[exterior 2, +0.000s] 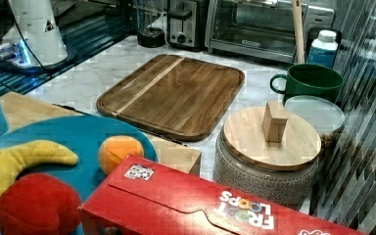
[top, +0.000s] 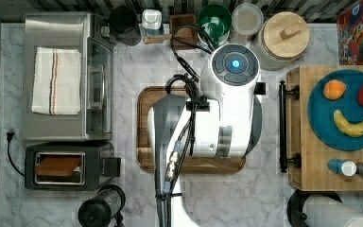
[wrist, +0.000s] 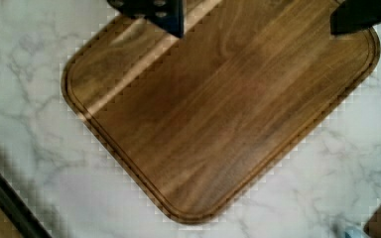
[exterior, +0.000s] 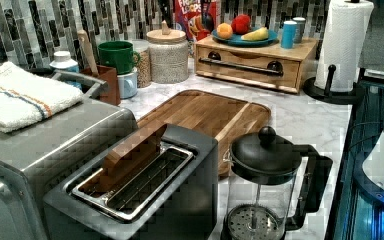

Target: Open the drawer.

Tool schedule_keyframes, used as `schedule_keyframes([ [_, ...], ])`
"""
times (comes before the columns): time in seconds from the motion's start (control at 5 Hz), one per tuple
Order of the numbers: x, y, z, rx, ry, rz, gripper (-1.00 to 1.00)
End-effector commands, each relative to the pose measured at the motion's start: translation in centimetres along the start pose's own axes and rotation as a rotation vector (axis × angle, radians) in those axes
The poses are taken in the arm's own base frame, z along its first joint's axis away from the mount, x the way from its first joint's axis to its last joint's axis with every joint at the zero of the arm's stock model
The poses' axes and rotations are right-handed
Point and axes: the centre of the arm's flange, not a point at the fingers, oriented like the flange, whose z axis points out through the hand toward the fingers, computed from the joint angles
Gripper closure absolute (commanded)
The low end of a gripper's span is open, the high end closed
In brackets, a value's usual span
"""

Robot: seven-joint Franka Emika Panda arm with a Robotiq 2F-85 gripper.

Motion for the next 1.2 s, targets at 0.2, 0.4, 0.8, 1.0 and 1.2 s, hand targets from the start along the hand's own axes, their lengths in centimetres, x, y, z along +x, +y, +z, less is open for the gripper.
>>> schedule_keyframes([
  [0.2, 3.3, 4.6, 0.5, -0.048, 0.067, -0.393, -1.00],
  [0.4, 4.6, 6.0, 1.2, -0.079, 0.114, -0.509, -1.00],
  [0.8, 7.6, 8.6, 2.5, -0.150, 0.163, -0.685, -1.00],
  [1.0, 9.1, 9.9, 3.2, -0.145, 0.162, -0.745, -1.00],
  [1.2, 10.1, 11.3, 4.4, -0.139, 0.180, -0.793, -1.00],
])
